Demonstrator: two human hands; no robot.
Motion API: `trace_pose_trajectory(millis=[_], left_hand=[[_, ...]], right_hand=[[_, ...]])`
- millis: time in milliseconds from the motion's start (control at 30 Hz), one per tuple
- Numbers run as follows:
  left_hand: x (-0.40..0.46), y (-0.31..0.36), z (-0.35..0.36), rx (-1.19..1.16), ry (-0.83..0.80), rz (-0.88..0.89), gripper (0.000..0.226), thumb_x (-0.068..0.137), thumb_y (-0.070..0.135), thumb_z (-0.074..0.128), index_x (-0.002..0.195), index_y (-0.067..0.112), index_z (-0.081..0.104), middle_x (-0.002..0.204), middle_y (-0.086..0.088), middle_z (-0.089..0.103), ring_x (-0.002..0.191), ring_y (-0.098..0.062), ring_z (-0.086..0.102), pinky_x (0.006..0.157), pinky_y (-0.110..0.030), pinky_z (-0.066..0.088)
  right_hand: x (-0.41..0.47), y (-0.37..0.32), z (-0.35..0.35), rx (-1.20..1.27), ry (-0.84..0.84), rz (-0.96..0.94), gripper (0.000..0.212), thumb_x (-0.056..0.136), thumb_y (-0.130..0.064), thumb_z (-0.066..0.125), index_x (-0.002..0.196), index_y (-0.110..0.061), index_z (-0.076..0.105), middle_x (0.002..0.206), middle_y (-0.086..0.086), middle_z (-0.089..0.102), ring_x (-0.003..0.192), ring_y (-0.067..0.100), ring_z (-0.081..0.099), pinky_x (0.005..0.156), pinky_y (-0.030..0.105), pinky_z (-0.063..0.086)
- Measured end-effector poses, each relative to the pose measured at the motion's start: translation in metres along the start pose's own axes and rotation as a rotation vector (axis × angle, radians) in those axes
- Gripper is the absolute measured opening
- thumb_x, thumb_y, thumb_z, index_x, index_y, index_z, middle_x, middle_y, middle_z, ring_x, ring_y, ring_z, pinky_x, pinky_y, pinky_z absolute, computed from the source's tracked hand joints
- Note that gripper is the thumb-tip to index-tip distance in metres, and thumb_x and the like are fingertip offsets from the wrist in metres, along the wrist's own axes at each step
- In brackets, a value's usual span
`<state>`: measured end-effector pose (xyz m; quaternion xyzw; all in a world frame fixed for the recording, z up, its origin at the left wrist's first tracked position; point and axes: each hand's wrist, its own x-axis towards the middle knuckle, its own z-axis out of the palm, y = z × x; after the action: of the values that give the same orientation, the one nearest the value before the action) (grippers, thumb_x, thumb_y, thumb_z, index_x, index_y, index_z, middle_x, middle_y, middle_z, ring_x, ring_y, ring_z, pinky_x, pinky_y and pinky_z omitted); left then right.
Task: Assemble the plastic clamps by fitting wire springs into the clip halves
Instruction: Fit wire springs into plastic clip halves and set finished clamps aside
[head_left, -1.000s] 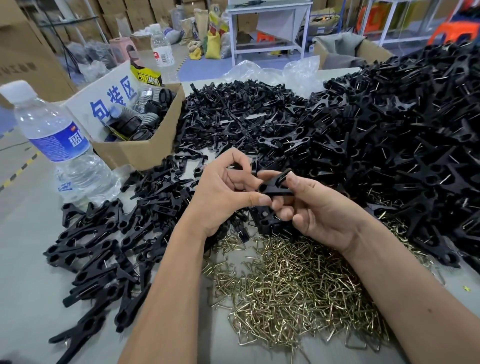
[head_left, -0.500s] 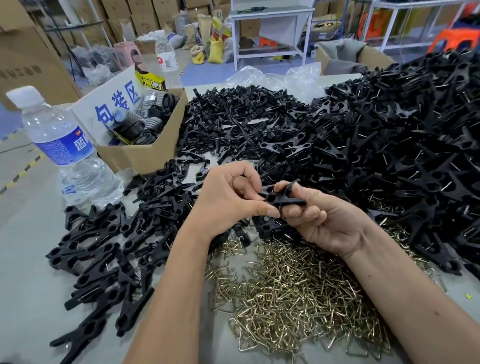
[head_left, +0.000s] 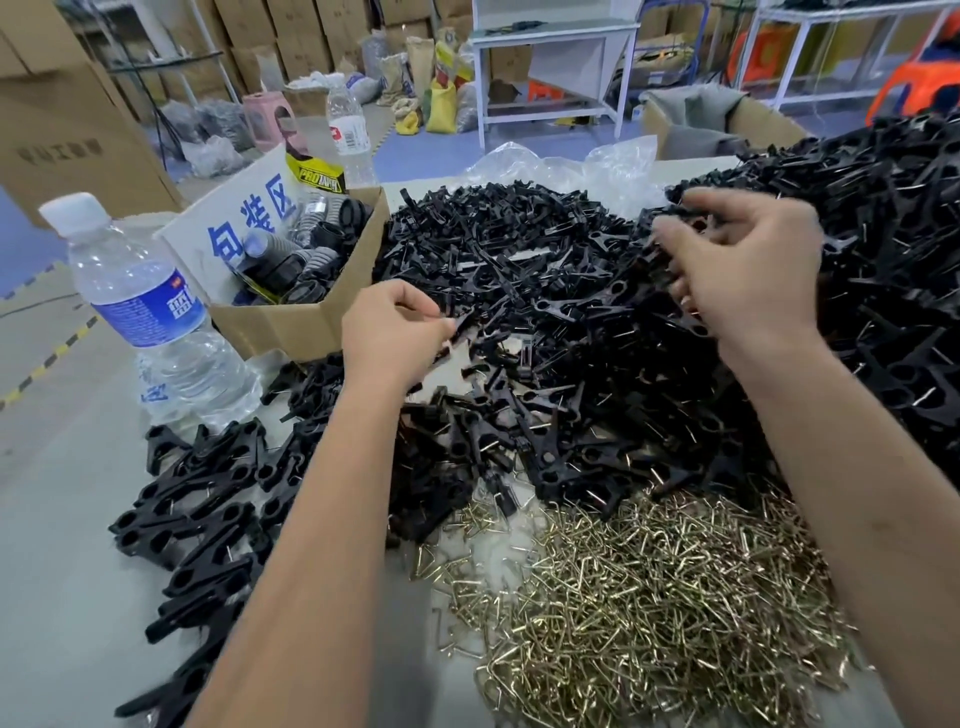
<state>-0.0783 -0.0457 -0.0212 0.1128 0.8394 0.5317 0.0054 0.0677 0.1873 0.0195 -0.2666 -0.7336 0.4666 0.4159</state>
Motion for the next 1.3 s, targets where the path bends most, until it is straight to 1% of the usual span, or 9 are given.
trace_pose_trajectory(millis=[67, 133, 300, 433, 600, 800, 1033, 1167, 1300], left_hand=[[0.024, 0.006, 0.004, 0.175, -0.001, 0.018, 0.018, 0.081, 0.015, 0.086, 0.078, 0.023, 0.069, 0.082, 0.004, 0.075, 0.085, -0.016, 0.073, 0.076, -0.034, 0.060], [0.042, 0.011, 0.014, 0.341, -0.038, 0.063, 0.018, 0.084, 0.017, 0.083, 0.077, 0.026, 0.069, 0.089, 0.006, 0.073, 0.090, -0.015, 0.070, 0.069, -0.027, 0.052], [0.067, 0.013, 0.045, 0.584, -0.186, 0.088, 0.019, 0.085, 0.028, 0.084, 0.097, 0.019, 0.072, 0.101, -0.004, 0.071, 0.093, -0.024, 0.065, 0.076, -0.031, 0.047], [0.080, 0.005, 0.049, 0.599, -0.281, 0.074, 0.016, 0.081, 0.023, 0.088, 0.086, 0.024, 0.072, 0.102, -0.005, 0.074, 0.093, -0.024, 0.068, 0.073, -0.029, 0.046], [0.089, -0.009, 0.036, 0.483, -0.255, 0.011, 0.027, 0.074, 0.027, 0.095, 0.074, 0.026, 0.067, 0.083, 0.003, 0.069, 0.070, -0.017, 0.066, 0.070, -0.030, 0.056], [0.089, -0.021, 0.020, 0.236, -0.072, -0.055, 0.014, 0.089, 0.017, 0.080, 0.085, 0.023, 0.068, 0.093, 0.000, 0.072, 0.091, -0.023, 0.072, 0.079, -0.040, 0.063], [0.043, 0.003, 0.014, -0.470, -0.144, -0.261, 0.020, 0.101, -0.001, 0.057, 0.114, 0.009, 0.069, 0.110, -0.012, 0.064, 0.059, -0.011, 0.069, 0.060, -0.023, 0.059], [0.004, 0.015, 0.016, -0.663, -0.187, -0.268, 0.016, 0.100, 0.003, 0.063, 0.115, 0.007, 0.067, 0.093, -0.007, 0.067, 0.063, -0.010, 0.068, 0.063, -0.022, 0.058], [-0.031, 0.013, 0.018, -0.709, -0.263, -0.161, 0.022, 0.094, 0.003, 0.071, 0.113, 0.014, 0.071, 0.081, -0.002, 0.074, 0.071, -0.012, 0.069, 0.076, -0.028, 0.055]], right_hand=[[0.012, -0.012, 0.026, -0.217, 0.015, -0.218, 0.025, 0.090, -0.026, 0.078, 0.114, -0.019, 0.079, 0.087, 0.003, 0.079, 0.063, 0.008, 0.069, 0.074, 0.022, 0.060], [0.012, -0.024, 0.062, -0.390, -0.219, -0.353, 0.015, 0.091, -0.019, 0.076, 0.105, -0.019, 0.081, 0.094, 0.000, 0.079, 0.069, 0.001, 0.065, 0.077, 0.015, 0.056], [0.023, -0.020, 0.139, -0.968, -0.816, -0.525, 0.045, 0.086, 0.004, 0.062, 0.112, -0.028, 0.079, 0.112, 0.005, 0.074, 0.105, 0.029, 0.068, 0.093, 0.042, 0.058], [0.033, -0.003, 0.167, -1.108, -1.046, -0.570, 0.027, 0.087, -0.003, 0.066, 0.105, -0.020, 0.077, 0.104, 0.004, 0.073, 0.102, 0.030, 0.068, 0.092, 0.040, 0.057], [0.043, 0.015, 0.171, -0.967, -1.007, -0.551, 0.017, 0.083, -0.011, 0.080, 0.097, -0.021, 0.080, 0.094, 0.001, 0.072, 0.098, 0.024, 0.067, 0.080, 0.028, 0.050], [0.045, 0.019, 0.156, -0.489, -0.666, -0.406, 0.021, 0.097, -0.021, 0.072, 0.116, -0.015, 0.079, 0.100, 0.002, 0.077, 0.090, 0.018, 0.068, 0.090, 0.030, 0.054], [0.004, 0.004, 0.109, 0.151, -0.490, -0.023, 0.006, 0.094, -0.017, 0.077, 0.094, -0.012, 0.074, 0.067, 0.004, 0.064, 0.051, 0.012, 0.053, 0.048, 0.023, 0.046], [-0.033, 0.014, 0.068, 0.253, -0.448, 0.020, 0.016, 0.090, -0.011, 0.078, 0.082, -0.024, 0.082, 0.068, -0.005, 0.065, 0.062, 0.010, 0.053, 0.058, 0.022, 0.046], [-0.067, 0.025, 0.035, 0.284, -0.448, 0.013, 0.024, 0.085, -0.007, 0.084, 0.101, -0.024, 0.082, 0.089, -0.006, 0.076, 0.081, 0.008, 0.069, 0.078, 0.019, 0.053]])
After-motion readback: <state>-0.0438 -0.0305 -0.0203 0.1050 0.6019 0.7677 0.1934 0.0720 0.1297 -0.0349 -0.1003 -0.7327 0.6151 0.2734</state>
